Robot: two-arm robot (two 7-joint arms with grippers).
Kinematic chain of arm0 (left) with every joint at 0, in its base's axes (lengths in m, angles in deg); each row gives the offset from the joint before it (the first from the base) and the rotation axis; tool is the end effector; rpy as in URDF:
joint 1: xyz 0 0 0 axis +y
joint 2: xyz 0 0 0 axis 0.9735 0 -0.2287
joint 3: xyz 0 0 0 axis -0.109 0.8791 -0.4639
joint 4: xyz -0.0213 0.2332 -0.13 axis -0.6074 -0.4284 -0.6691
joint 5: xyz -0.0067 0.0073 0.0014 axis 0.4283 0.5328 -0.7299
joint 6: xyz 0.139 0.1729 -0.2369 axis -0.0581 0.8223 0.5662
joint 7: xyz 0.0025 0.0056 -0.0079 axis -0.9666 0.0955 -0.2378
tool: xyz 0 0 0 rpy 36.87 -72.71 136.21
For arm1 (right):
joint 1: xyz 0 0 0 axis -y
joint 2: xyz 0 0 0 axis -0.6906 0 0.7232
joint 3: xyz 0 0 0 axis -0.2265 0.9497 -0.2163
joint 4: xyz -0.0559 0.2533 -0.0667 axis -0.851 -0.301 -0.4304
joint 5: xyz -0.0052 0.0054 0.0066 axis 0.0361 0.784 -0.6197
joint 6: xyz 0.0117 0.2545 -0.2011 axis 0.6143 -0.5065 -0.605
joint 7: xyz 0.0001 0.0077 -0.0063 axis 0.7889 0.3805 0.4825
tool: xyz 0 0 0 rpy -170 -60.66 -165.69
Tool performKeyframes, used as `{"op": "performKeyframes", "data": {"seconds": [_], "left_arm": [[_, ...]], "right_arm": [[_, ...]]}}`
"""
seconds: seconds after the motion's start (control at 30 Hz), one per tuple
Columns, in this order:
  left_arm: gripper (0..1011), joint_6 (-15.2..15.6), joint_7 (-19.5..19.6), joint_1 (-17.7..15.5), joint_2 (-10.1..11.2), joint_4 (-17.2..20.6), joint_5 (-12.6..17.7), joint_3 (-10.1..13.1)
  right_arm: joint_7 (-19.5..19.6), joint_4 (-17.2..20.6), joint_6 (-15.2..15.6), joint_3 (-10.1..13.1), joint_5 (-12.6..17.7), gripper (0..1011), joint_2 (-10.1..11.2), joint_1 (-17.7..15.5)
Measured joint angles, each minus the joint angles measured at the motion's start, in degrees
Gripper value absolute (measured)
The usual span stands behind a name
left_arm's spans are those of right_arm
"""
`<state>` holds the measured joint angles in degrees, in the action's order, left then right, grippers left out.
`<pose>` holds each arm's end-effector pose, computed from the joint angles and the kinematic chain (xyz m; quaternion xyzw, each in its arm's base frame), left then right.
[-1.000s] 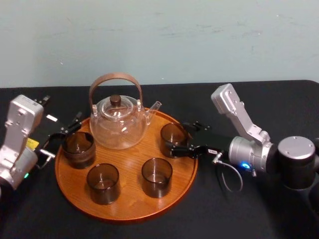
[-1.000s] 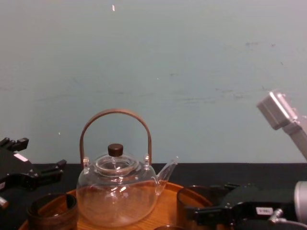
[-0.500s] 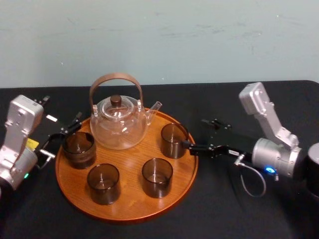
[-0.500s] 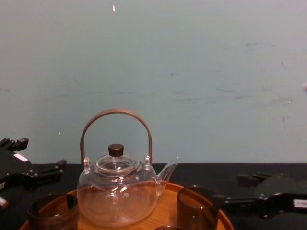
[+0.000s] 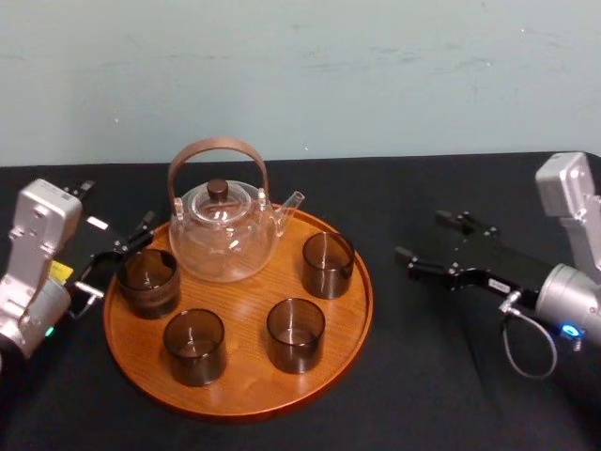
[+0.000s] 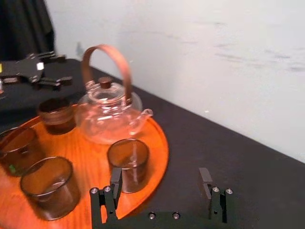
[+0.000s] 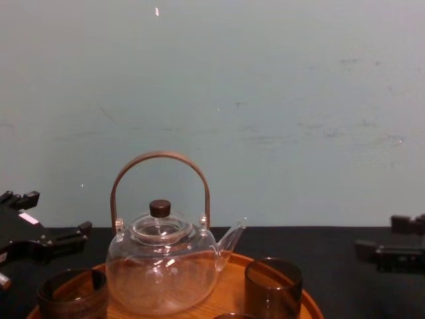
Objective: Pick up the glass from the table and place it on the tray.
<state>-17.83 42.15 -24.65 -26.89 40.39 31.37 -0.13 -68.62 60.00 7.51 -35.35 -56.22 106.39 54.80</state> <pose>0.3693 0.0658 -0.2873 0.1416 -0.1325 0.5799 0.7912 0.3650 -0.0661 -0.2454 -0.1034 0.0173 -0.3950 0.9127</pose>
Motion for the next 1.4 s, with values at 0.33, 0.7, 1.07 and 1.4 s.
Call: {"op": "performKeyframes", "data": {"seconds": [0.33, 0.7, 1.07, 1.4], "left_arm": [[1001, 0.0, 0.0, 0.0, 0.0, 0.0, 0.0, 0.0], [1001, 0.0, 0.0, 0.0, 0.0, 0.0, 0.0, 0.0], [1001, 0.0, 0.0, 0.0, 0.0, 0.0, 0.0, 0.0], [1001, 0.0, 0.0, 0.0, 0.0, 0.0, 0.0, 0.0]], "right_arm": [[8.4, 2.0, -2.0, 4.9, -0.9, 1002, -2.2, -4.1], [15.0, 0.3, -3.7, 7.5, -4.2, 1002, -6.8, -4.9], [16.1, -1.5, -3.3, 7.7, -6.3, 1002, -9.5, -3.9], [16.0, -1.4, -3.3, 7.7, -6.1, 1002, -9.3, -4.0]]}}
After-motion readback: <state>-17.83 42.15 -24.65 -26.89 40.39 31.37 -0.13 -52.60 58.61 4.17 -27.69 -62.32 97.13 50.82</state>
